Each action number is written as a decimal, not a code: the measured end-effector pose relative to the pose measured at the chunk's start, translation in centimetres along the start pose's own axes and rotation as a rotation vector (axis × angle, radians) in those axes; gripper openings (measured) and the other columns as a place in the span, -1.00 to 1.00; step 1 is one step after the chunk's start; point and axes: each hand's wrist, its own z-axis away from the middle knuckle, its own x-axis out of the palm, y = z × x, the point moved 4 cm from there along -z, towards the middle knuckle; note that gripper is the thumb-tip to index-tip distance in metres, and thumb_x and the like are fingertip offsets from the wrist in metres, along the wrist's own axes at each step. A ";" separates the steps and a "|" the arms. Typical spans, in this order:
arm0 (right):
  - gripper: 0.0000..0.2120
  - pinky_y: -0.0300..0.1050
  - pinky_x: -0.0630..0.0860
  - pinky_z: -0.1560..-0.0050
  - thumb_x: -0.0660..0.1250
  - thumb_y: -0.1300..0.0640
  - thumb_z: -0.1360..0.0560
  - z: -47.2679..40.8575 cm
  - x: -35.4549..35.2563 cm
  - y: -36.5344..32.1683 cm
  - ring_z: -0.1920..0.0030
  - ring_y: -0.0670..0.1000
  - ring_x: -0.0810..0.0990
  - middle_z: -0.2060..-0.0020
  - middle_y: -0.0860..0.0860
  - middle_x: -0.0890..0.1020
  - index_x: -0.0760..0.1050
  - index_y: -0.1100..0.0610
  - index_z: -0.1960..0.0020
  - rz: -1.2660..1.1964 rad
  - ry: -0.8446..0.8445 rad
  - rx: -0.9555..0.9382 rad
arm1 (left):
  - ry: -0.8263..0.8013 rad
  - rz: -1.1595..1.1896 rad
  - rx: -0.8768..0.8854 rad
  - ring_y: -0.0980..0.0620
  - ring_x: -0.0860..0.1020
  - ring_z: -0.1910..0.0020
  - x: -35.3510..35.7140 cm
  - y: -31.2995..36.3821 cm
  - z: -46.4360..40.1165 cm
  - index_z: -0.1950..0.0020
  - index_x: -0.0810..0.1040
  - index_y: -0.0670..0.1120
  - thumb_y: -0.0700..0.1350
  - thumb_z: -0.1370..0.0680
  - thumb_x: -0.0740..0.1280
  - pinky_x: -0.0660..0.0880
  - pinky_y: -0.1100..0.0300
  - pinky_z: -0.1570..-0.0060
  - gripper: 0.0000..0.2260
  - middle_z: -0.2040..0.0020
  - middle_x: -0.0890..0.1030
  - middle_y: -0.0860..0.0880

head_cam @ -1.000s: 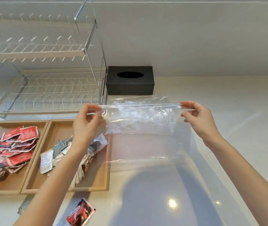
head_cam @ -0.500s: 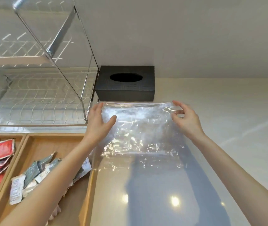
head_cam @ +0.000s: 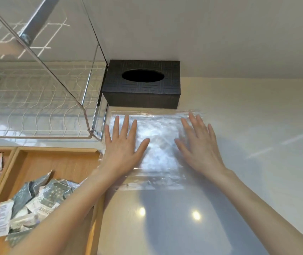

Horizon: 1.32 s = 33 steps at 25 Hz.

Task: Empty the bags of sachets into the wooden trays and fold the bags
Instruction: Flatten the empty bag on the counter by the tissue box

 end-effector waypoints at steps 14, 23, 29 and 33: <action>-0.42 0.02 -0.28 -0.45 -0.12 -0.17 -0.53 -1.1 2.8 0.5 -0.51 -0.01 -0.18 -0.52 -0.01 -0.09 -0.14 0.00 -0.49 0.198 -0.050 0.051 | -0.070 -0.050 0.000 -0.04 -0.36 -0.44 3.3 0.3 -1.4 -0.46 -0.26 0.00 0.29 -0.48 -0.19 -0.42 -0.04 -0.35 -0.35 -0.52 -0.26 -0.04; -0.47 -0.03 -0.28 -0.43 0.04 -0.01 -0.56 0.2 -0.6 -2.7 -0.51 -0.01 -0.13 -0.52 0.01 0.01 0.00 0.08 -0.48 0.091 0.022 0.026 | 0.013 0.095 -0.012 -0.08 -0.13 -0.50 -0.9 0.9 0.1 -0.47 -0.02 0.00 0.22 -0.50 0.10 -0.24 -0.11 -0.41 -0.37 -0.53 -0.03 -0.07; -0.47 -0.03 -0.29 -0.44 0.05 -0.03 -0.56 5.3 -2.0 -7.8 -0.51 -0.03 -0.16 -0.52 0.00 0.00 0.00 0.05 -0.48 0.006 0.010 -0.017 | 0.090 0.068 0.033 -0.08 -0.07 -0.50 -4.1 -0.2 5.8 -0.48 -0.01 0.00 0.17 -0.50 0.13 -0.19 -0.12 -0.41 -0.38 -0.53 0.02 -0.08; -0.45 -0.02 -0.27 -0.45 0.09 -0.03 -0.55 9.8 -1.8 -11.7 -0.51 -0.04 -0.15 -0.52 -0.02 0.00 0.01 0.03 -0.48 -0.033 0.000 -0.037 | 0.110 0.033 0.040 -0.10 -0.07 -0.50 -5.5 -1.8 10.9 -0.47 0.02 0.00 0.18 -0.50 0.12 -0.17 -0.13 -0.41 -0.38 -0.53 0.03 -0.10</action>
